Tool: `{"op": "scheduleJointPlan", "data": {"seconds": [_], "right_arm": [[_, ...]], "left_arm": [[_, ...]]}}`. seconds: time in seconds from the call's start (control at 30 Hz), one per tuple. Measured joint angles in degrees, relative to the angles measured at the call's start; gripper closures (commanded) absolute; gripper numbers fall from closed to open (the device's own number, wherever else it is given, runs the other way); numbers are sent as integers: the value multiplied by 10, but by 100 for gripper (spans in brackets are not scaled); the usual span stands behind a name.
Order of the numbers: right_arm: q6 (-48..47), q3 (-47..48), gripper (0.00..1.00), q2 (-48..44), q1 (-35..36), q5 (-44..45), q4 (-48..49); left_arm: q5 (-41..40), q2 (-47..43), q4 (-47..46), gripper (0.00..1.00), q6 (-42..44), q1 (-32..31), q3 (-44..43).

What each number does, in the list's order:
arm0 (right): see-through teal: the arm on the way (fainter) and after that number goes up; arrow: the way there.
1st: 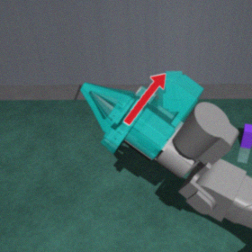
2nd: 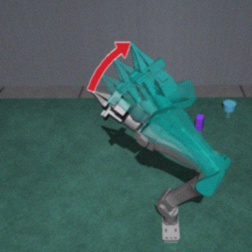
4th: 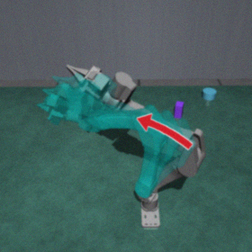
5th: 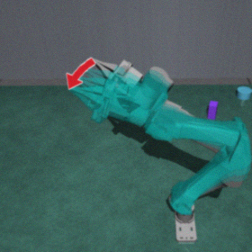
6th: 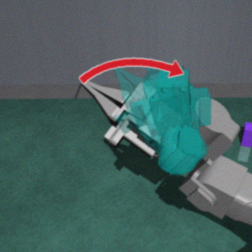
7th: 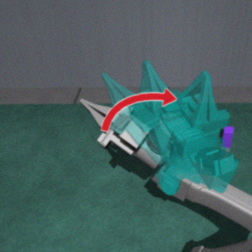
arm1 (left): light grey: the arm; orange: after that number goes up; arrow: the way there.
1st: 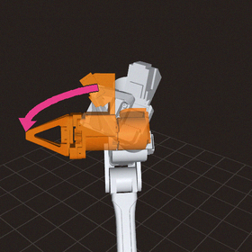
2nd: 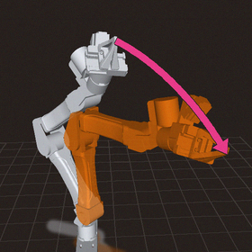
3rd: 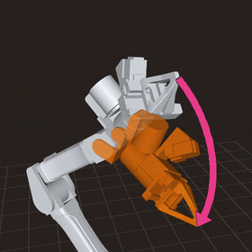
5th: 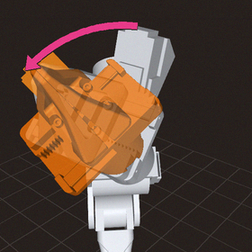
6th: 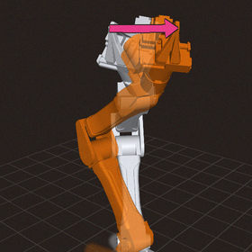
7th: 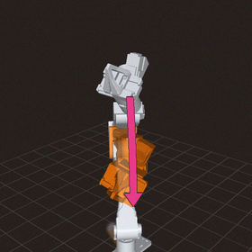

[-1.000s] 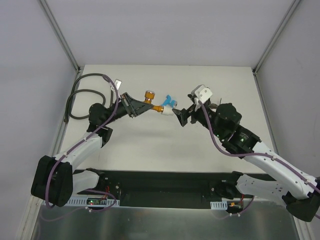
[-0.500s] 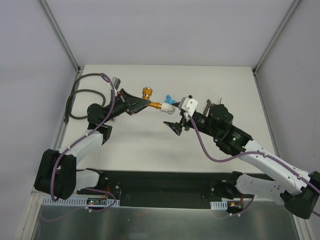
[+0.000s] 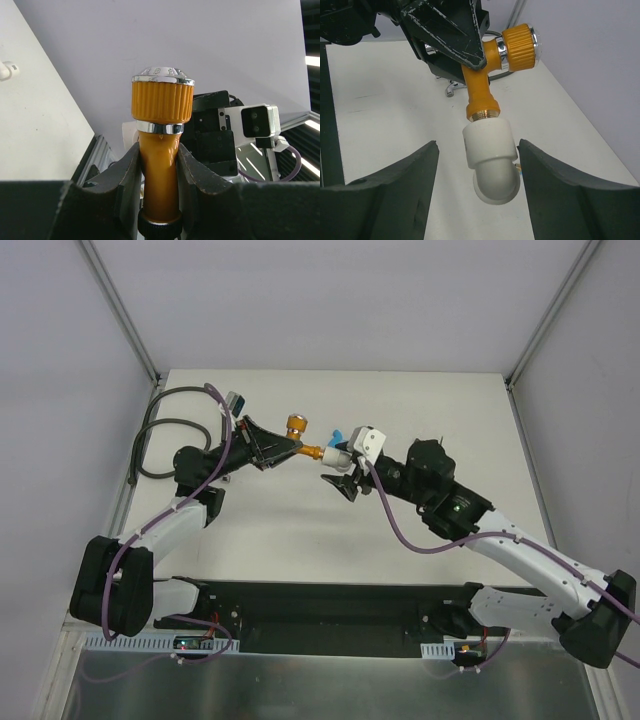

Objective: Install the water faucets

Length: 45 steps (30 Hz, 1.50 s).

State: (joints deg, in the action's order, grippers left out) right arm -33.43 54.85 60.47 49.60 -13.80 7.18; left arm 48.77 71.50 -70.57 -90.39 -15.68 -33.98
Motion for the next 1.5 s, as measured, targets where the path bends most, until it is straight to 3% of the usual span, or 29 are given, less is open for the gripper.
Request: {"op": "scheduleJointPlan", "data": {"seconds": [0.1, 0.23, 0.37, 0.43, 0.73, 0.97, 1.2, 1.5], "right_arm": [[4, 3, 40, 11, 0, -7, 5], [9, 9, 56, 24, -3, -12, 7], [27, 17, 87, 32, -9, -26, 7], [41, 20, 98, 33, -12, -35, 7], [172, 48, 98, 49, -39, -76, -3], [341, 68, 98, 76, -58, -106, -3], [521, 70, 98, 89, -63, -130, 23], [652, 47, 98, 95, -63, -130, 76]], "left_arm": [[7, 0, -4, 100, -4, 0, -3], [17, 0, -7, 100, -6, 0, -5], [21, 0, -8, 100, -7, 0, -8], [22, 0, -8, 100, -6, 0, -12], [19, 0, -17, 100, 11, 0, -22], [6, -15, -16, 100, 58, 4, -21], [-16, -49, -11, 100, 118, 4, -7], [-40, -65, -6, 100, 131, 4, 3]]}}
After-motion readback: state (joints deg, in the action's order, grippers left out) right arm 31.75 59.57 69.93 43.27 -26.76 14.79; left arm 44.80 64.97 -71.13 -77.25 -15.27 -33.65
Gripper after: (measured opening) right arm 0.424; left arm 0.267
